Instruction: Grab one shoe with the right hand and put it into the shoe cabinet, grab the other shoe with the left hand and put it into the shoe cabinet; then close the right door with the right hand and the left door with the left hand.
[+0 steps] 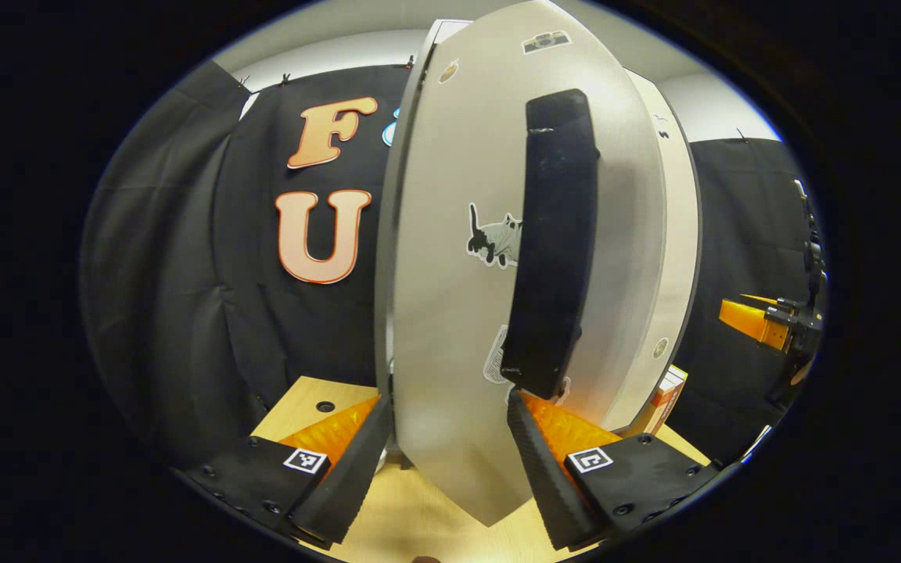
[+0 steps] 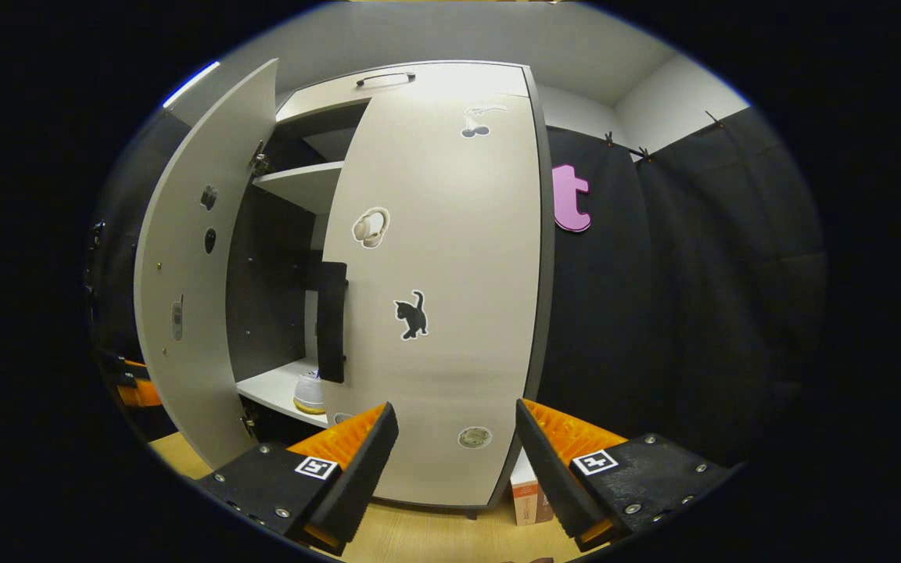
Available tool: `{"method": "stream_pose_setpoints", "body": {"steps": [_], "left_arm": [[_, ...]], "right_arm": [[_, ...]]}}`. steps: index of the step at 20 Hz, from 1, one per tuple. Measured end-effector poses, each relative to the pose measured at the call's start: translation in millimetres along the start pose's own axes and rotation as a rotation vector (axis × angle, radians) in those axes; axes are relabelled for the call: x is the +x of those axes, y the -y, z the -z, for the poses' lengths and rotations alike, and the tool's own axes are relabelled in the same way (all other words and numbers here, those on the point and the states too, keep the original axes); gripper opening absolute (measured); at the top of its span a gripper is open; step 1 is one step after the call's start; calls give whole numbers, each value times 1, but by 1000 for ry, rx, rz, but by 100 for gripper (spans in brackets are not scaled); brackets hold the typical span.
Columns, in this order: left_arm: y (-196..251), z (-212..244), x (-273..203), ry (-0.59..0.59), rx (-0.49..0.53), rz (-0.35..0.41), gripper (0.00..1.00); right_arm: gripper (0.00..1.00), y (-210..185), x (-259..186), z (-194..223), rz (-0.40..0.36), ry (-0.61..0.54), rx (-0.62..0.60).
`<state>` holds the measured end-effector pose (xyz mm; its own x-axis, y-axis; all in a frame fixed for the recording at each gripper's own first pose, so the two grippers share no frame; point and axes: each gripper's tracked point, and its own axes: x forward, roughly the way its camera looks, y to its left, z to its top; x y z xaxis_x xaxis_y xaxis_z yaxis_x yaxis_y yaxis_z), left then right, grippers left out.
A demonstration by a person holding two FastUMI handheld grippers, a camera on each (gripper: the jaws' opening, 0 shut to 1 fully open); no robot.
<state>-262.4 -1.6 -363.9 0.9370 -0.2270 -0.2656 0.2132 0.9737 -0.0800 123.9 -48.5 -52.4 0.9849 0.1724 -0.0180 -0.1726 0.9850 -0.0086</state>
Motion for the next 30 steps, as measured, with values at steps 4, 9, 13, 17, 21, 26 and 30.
{"method": "stream_pose_setpoints", "body": {"steps": [4,9,13,17,21,26,30], "left_arm": [[31,7,42,-25,30,46,97],[44,16,79,-43,69,39,96],[39,23,83,-44,62,18,96],[40,22,84,-43,66,-4,97],[41,21,85,-30,89,-38,97],[41,21,85,-35,97,-67,97],[43,13,79,-42,88,-81,97]], "right_arm": [[94,18,0,7,27,-9,8],[94,42,-1,10,70,-11,11],[94,55,2,11,91,-13,22],[94,63,5,7,99,-10,35],[94,71,6,7,100,-9,38],[94,78,10,5,93,-15,47],[94,80,10,-5,79,-28,35]]}}
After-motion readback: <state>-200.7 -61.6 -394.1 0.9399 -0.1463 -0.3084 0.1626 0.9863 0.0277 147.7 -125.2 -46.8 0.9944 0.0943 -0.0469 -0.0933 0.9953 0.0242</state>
